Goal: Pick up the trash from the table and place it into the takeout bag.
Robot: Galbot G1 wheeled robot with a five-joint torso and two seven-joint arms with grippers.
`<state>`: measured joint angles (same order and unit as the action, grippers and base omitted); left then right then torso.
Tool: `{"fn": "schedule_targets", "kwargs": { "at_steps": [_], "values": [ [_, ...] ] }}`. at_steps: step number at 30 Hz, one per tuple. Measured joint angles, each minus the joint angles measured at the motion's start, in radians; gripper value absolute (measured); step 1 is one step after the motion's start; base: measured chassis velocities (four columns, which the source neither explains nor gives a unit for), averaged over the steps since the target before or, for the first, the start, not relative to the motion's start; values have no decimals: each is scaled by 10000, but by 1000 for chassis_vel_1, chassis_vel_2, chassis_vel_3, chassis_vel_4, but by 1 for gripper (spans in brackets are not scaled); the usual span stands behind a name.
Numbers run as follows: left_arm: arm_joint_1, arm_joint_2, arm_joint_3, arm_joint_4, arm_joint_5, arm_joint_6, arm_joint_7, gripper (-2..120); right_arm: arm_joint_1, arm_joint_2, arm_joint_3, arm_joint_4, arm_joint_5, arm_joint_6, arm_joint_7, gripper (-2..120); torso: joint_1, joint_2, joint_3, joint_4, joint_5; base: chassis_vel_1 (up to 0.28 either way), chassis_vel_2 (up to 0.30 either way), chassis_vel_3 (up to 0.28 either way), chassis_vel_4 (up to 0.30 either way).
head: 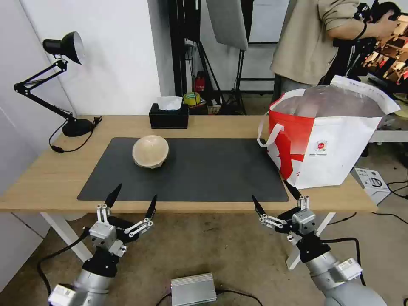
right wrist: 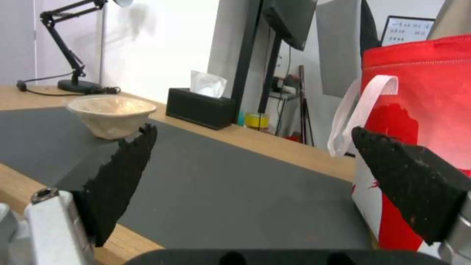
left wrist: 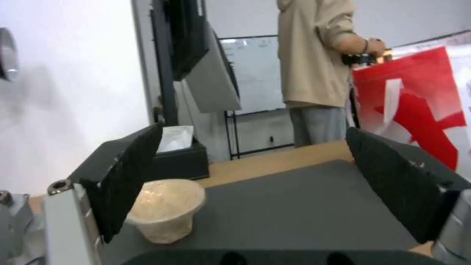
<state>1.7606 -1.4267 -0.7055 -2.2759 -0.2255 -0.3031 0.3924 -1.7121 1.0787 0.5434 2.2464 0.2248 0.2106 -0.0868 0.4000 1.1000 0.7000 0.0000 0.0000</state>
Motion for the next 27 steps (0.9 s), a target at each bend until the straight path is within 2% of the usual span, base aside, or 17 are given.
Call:
{"fn": "schedule_targets", "kwargs": {
  "at_steps": [4,5,9,10,13,19,27],
  "values": [
    [-530,894,116,224,-246,285,-200,100,1,0,1,0,0,0,4,100,1,0,0,0,-1,0,0,0,0],
    [-530,894,116,224,-246,285,-200,100,1,0,1,0,0,0,4,100,1,0,0,0,-1,0,0,0,0],
    [-1037,1911,213,546,-783,474,-408,100,1,-1,3,0,1,-1,9,100,0,0,0,0,-2,0,0,0,0],
    [-1037,1911,213,546,-783,474,-408,100,1,-1,3,0,1,-1,9,100,0,0,0,0,-2,0,0,0,0],
    [-1365,2557,261,837,-1049,504,-464,100,1,0,4,1,2,-2,12,100,1,0,0,0,-1,0,0,0,0],
    [-1877,3195,409,1221,-1382,720,-654,100,0,-1,4,4,4,-4,14,100,1,0,0,1,-2,0,0,0,0],
    [-3192,4283,850,1973,-1733,1174,-982,100,0,-1,4,6,7,-8,16,100,1,0,1,0,0,0,0,0,0]
  ]
}}
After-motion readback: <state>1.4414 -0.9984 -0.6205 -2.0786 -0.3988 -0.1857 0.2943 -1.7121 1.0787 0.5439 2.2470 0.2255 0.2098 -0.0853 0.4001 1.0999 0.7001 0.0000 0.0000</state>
